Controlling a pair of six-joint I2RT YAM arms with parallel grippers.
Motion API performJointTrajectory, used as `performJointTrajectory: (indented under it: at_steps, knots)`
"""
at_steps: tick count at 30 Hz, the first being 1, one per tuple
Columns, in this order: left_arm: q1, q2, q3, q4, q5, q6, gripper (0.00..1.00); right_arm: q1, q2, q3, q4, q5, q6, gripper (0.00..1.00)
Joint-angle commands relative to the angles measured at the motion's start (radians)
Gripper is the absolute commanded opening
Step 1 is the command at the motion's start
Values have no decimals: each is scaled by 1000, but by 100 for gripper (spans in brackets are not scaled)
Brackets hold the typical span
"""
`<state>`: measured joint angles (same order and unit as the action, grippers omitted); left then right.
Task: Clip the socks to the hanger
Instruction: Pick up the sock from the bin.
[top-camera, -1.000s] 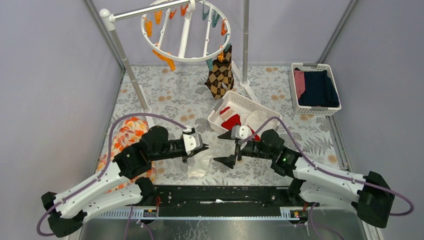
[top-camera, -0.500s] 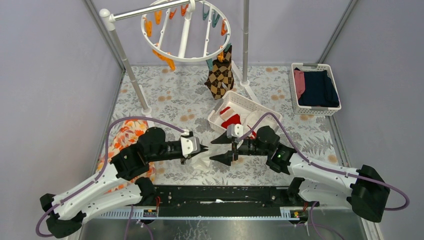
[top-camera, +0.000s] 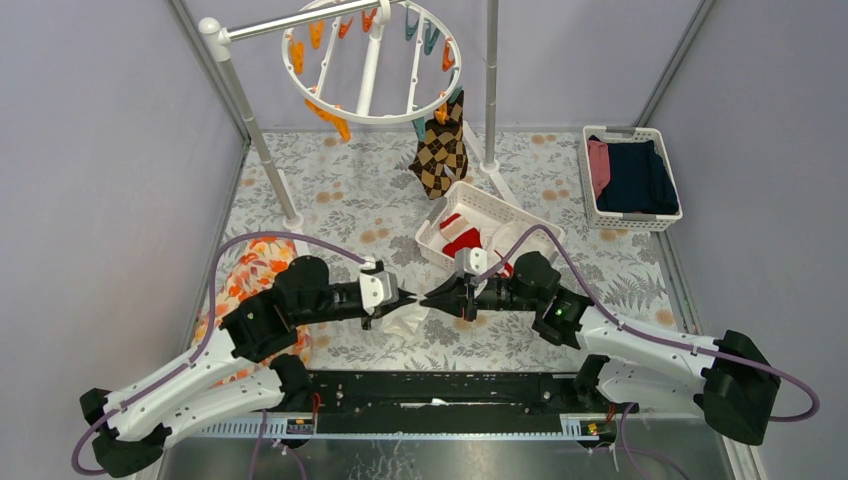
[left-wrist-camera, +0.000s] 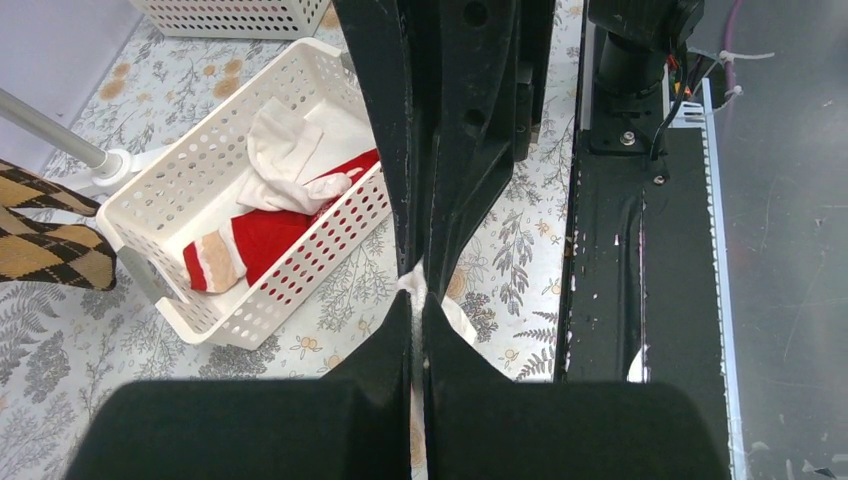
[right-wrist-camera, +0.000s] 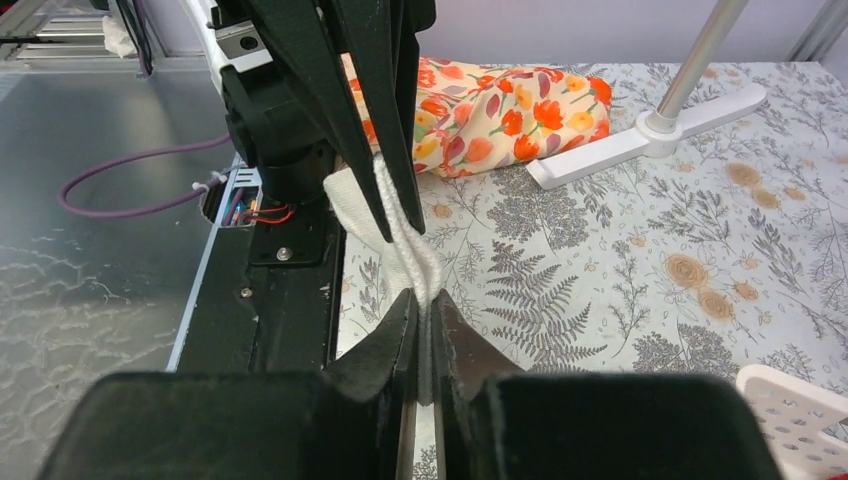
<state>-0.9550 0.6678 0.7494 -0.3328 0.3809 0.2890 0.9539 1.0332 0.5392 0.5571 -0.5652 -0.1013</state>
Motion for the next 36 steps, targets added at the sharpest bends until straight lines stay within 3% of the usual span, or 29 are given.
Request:
performJointTrajectory:
  at_steps: [1,6,12,18,24,36]
  knots:
    - [-7,-14,-15,103,5,-79,6,4,-37,40,2,25,-19,9]
    - [-8,-15,-41,157,-7,-207,35,4,-110,38,-69,65,-81,6]
    - [-7,-76,-115,181,-89,-267,61,3,-211,27,-151,93,-154,5]
    - [-7,-174,-215,395,-84,-287,66,4,-217,30,-177,86,-170,5]
    - [-7,-117,-235,529,-47,-347,68,4,-200,39,-185,72,-160,4]
    - [-7,-66,-249,537,-37,-387,63,4,-217,51,-219,95,-184,4]
